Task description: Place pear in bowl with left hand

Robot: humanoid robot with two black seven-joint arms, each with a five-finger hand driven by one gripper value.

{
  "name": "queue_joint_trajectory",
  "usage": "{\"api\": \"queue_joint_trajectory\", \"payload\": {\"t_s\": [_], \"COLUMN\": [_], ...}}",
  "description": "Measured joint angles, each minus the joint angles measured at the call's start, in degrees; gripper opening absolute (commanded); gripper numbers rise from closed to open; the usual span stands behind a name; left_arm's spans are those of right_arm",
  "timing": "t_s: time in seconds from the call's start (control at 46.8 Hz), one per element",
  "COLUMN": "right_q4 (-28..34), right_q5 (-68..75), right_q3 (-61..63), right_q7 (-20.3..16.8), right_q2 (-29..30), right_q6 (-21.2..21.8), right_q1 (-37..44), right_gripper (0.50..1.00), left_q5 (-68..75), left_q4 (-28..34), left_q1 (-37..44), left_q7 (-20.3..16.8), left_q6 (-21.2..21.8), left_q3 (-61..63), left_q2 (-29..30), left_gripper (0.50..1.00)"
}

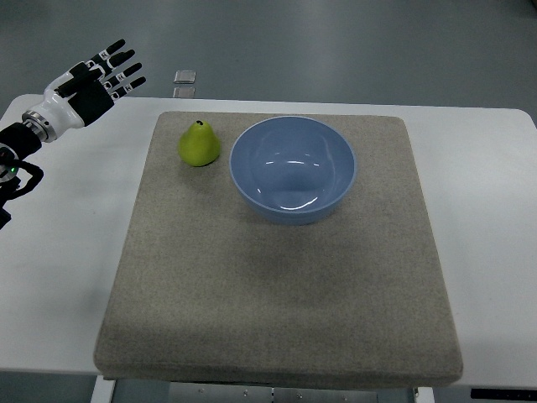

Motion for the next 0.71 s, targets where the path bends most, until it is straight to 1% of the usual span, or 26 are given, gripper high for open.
{"api": "queue_joint_trajectory", "payload": {"t_s": [0.706], "right_q4": [0.0], "right_q5": [0.0], "right_q3": [0.0], "right_q7": [0.0], "right_q2": [0.0], "right_q6": [0.0], "right_q1": [0.1], "right_gripper": [0.926], "left_q5": [0.9], "left_q4": [0.5], "left_q1": [-0.5], "left_q7": [-0.1], "left_q6": [0.0], "left_q3": [1.0], "left_q2": [0.0], "left_gripper": [0.996]}}
